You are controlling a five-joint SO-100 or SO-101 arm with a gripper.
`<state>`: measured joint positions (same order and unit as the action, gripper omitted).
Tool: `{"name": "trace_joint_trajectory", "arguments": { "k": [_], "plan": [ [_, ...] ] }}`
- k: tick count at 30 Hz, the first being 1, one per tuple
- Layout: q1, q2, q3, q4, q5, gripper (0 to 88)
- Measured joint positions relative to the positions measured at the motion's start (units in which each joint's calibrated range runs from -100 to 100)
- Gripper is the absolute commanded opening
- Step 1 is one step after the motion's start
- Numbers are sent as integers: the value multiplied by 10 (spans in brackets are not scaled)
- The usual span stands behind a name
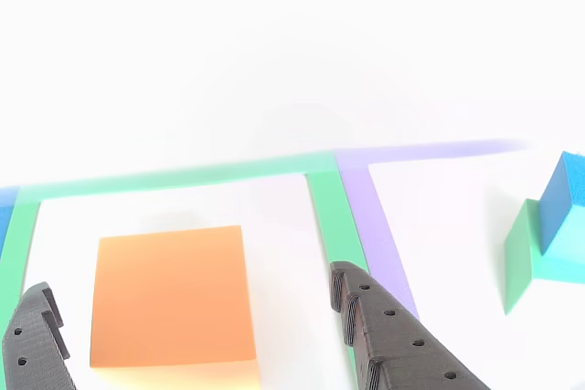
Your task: Tower of hanoi
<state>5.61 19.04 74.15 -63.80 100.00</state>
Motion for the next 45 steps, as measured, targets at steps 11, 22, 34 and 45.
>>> {"name": "trace_joint_trajectory", "arguments": {
  "k": [11,22,34,45],
  "plan": [
    [-11,19,-3,-22,0,342],
    [-20,29,-5,-27,0,323],
    [-22,37,-5,-30,0,244],
    [-29,46,-5,-30,0,152]
  ]
}}
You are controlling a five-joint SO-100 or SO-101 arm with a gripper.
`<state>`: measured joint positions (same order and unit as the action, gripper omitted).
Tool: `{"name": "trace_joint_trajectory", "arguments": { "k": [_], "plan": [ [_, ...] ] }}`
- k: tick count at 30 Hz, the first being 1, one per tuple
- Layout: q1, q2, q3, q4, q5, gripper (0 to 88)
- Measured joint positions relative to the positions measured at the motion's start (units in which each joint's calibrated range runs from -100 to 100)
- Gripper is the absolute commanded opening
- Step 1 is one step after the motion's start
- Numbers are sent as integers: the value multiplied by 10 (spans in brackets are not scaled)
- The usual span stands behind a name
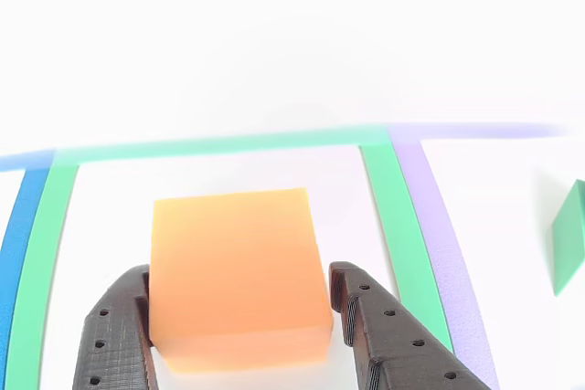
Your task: Tower of hanoi
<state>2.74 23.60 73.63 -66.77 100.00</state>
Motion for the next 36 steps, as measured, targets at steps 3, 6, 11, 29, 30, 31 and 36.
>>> {"name": "trace_joint_trajectory", "arguments": {
  "k": [3,6,11,29,30,31,36],
  "plan": [
    [-1,0,0,0,0,132],
    [-3,0,0,0,0,120],
    [-4,0,0,-1,0,118],
    [-17,-397,-4,424,0,118],
    [-17,-433,-20,479,0,118],
    [-17,-463,-40,535,0,118],
    [-29,-566,-175,814,0,115]
  ]
}}
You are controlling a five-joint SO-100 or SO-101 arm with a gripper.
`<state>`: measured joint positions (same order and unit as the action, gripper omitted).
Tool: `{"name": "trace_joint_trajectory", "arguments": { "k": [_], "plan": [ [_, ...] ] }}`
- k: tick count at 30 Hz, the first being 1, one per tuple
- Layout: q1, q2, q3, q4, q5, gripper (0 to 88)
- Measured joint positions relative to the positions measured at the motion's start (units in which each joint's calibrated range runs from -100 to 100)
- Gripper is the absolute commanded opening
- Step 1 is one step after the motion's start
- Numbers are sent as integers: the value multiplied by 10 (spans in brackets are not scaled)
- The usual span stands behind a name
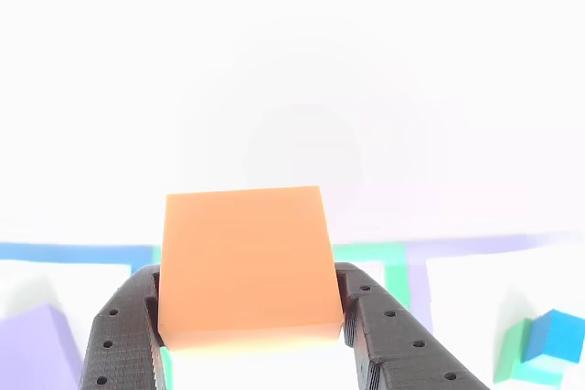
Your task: Tower of hanoi
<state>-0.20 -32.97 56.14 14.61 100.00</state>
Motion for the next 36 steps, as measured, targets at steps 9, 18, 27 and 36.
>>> {"name": "trace_joint_trajectory", "arguments": {
  "k": [9,18,27,36],
  "plan": [
    [-63,-49,-279,374,0,107],
    [-141,-84,-453,579,0,112],
    [-198,-102,-546,672,0,110],
    [-213,-109,-506,652,0,110]
  ]
}}
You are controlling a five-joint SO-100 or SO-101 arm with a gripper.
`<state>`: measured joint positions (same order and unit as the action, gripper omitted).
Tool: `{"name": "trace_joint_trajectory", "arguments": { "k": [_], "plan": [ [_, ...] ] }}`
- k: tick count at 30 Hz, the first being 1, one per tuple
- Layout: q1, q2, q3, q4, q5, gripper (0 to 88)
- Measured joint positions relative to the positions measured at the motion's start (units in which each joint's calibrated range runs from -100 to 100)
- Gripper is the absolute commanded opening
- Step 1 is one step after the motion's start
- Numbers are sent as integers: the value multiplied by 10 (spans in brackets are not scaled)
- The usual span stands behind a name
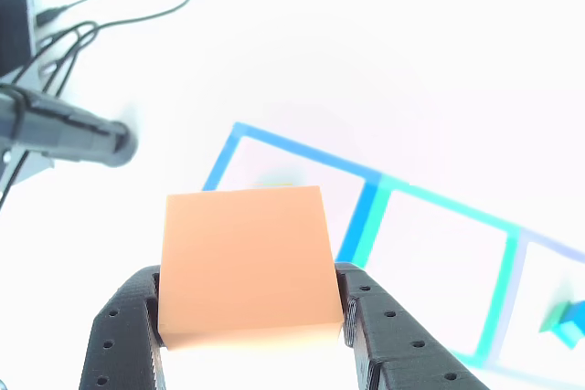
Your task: Tower of hanoi
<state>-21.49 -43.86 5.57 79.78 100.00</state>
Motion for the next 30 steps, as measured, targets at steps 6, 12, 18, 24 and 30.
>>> {"name": "trace_joint_trajectory", "arguments": {
  "k": [6,12,18,24,30],
  "plan": [
    [-3,-19,166,-141,0,110],
    [-3,-20,361,-349,0,112],
    [-8,37,536,-605,0,115],
    [-19,140,588,-791,0,115],
    [-13,248,589,-917,0,115]
  ]
}}
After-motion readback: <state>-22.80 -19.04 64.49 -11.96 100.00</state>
